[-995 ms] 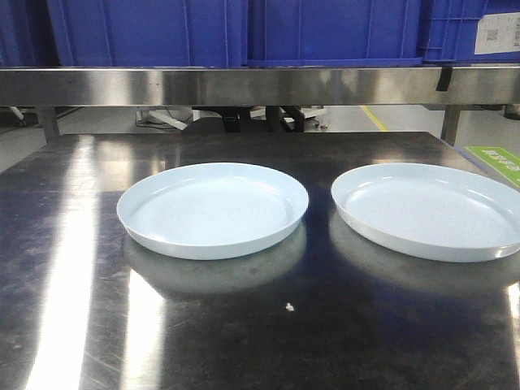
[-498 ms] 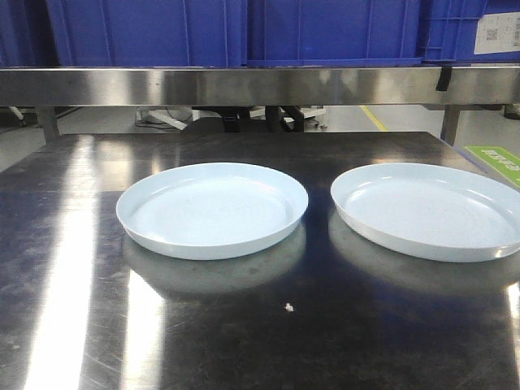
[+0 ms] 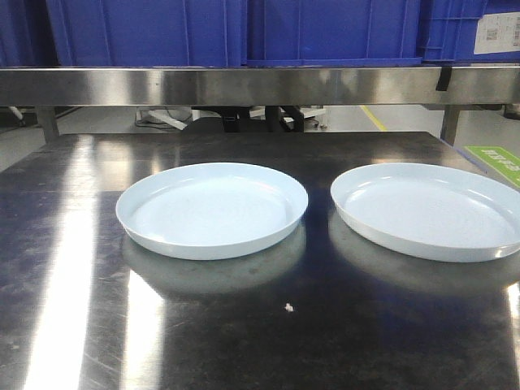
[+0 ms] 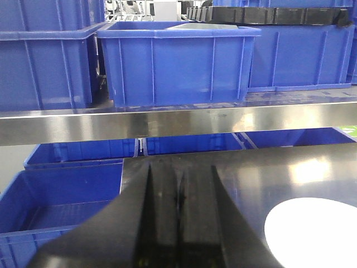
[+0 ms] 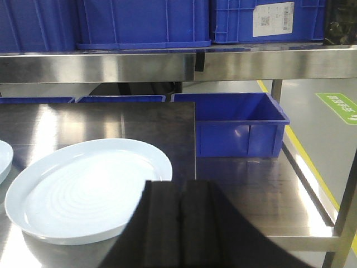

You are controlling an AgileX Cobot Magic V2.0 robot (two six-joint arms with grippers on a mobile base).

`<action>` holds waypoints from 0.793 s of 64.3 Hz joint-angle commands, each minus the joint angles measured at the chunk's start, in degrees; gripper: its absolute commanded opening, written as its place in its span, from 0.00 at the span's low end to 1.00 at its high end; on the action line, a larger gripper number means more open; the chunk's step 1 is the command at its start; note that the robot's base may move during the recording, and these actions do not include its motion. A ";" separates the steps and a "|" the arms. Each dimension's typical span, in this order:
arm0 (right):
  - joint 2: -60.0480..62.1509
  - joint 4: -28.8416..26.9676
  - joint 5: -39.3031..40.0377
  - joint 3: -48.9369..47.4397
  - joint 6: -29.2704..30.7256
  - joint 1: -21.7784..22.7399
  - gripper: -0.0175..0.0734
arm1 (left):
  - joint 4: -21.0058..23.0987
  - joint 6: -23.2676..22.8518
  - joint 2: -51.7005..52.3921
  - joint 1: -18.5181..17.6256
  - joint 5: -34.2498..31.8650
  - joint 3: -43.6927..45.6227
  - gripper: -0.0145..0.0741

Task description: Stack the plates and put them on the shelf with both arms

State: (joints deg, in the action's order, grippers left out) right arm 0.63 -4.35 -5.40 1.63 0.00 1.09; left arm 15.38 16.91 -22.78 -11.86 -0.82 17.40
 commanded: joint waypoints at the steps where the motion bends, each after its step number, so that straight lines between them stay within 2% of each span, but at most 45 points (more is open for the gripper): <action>1: 0.77 -0.10 1.87 -1.78 0.34 0.16 0.25 | -0.16 -0.10 -0.18 0.02 -4.84 1.62 0.25; 7: -1.22 -2.08 -1.73 -4.73 0.00 0.16 0.25 | -0.16 -0.10 -0.18 0.02 -4.84 1.62 0.25; 13: -4.92 -3.82 -1.98 -6.73 0.34 0.16 0.25 | -0.16 -0.10 -0.18 0.02 -4.84 1.62 0.25; 17: -8.75 -3.83 -3.61 -9.01 0.34 0.16 0.25 | -0.16 -0.10 -0.18 0.02 -4.84 1.62 0.25; 28: -20.40 -3.56 -14.91 -18.14 0.40 0.16 0.25 | -0.16 -0.10 -0.18 0.02 -4.84 1.62 0.25; 46: -40.26 -3.61 -20.25 -30.01 0.35 0.16 0.25 | -0.16 -0.10 -0.18 0.02 -4.84 1.62 0.25; 51: -45.11 -3.99 -24.03 -33.34 0.35 0.16 0.25 | -0.16 -0.10 -0.18 0.02 -4.84 1.62 0.25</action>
State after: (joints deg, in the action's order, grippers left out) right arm -39.94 -7.94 -29.70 -26.81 0.00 1.09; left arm 15.25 16.91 -22.78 -11.86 -0.82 17.40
